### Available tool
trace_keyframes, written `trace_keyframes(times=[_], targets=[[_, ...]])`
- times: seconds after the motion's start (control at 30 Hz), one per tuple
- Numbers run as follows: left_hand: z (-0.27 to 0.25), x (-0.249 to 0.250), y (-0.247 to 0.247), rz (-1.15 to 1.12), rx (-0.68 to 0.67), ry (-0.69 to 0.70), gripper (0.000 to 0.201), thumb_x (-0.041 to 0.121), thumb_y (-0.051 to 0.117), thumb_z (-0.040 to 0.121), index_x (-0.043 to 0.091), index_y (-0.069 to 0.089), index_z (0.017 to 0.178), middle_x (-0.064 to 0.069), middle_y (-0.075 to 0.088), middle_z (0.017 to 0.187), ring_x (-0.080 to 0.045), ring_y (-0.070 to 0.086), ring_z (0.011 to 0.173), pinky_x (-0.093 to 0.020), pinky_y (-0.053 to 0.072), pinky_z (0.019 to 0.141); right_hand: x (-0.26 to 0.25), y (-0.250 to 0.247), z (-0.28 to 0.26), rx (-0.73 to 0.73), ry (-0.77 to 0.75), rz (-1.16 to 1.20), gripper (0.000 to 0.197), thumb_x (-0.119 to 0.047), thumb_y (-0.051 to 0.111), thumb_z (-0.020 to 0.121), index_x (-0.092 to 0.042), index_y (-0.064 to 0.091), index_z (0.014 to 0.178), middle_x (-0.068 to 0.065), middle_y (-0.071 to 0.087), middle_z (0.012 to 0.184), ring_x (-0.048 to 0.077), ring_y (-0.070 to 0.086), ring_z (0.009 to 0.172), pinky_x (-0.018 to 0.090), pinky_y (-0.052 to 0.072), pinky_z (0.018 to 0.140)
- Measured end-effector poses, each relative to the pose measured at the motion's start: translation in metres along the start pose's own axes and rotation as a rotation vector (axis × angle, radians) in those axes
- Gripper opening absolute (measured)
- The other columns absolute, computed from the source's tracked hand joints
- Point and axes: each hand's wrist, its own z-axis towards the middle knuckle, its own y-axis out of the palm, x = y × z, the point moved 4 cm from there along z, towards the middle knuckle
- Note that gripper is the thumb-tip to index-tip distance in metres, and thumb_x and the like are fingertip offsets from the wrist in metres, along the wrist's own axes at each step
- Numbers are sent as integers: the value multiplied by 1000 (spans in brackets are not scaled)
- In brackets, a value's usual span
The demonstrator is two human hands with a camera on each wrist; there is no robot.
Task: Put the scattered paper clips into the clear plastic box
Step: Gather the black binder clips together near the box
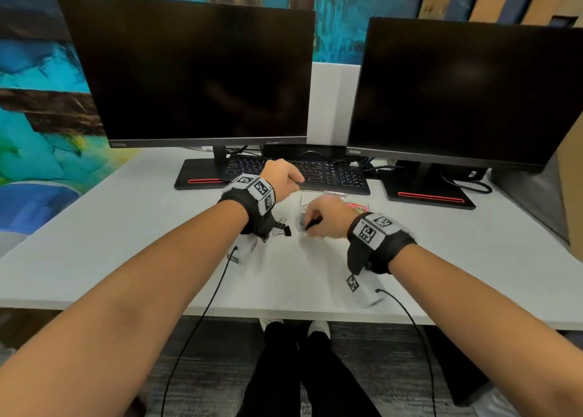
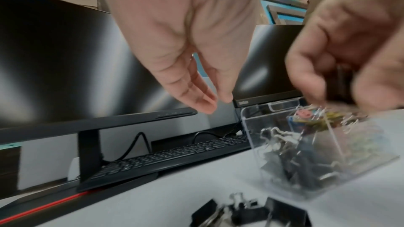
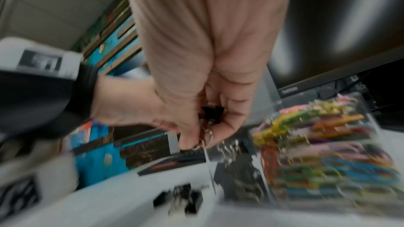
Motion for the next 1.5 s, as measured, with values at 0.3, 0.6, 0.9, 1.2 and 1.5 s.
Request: trace_keyframes(times=[0.3,0.6,0.9,1.2,1.5], targets=[[-21,-50,19,356,-304,-162,55,39,67,83,17,54,132,-2,50,138,-21,48,126,-32,38,107,10,-46,38,299,185,74,25,-20,75,78,-3,71,96,12,70,101,24,62,99,30,52,86],[-22,-61,39,480,-431,-156,62,24,71,80,21,48,137,-1,49,140,-23,49,126,-35,40,107,3,-34,36,283,76,7,21,-8,59,86,-8,67,106,9,64,110,24,61,102,28,50,89],[-18,-64,43,477,-374,-208,21,27,76,73,22,73,94,3,73,100,-18,67,92,-29,54,87,-31,16,18,-8,-106,-161,27,-13,55,87,-9,66,112,8,69,107,25,62,101,29,48,90],[-22,-69,47,527,-430,-248,37,16,65,82,17,62,119,-1,64,122,-21,61,110,-23,47,86,-41,53,30,-225,-77,-382,15,-9,62,85,-2,63,98,14,62,102,27,56,91,29,46,79],[4,-104,67,551,-478,-298,37,35,60,71,19,67,104,-4,71,104,-28,67,90,-36,55,87,-34,51,29,-167,-80,-351,34,-13,65,85,-4,62,118,16,58,122,29,55,113,32,48,92]])
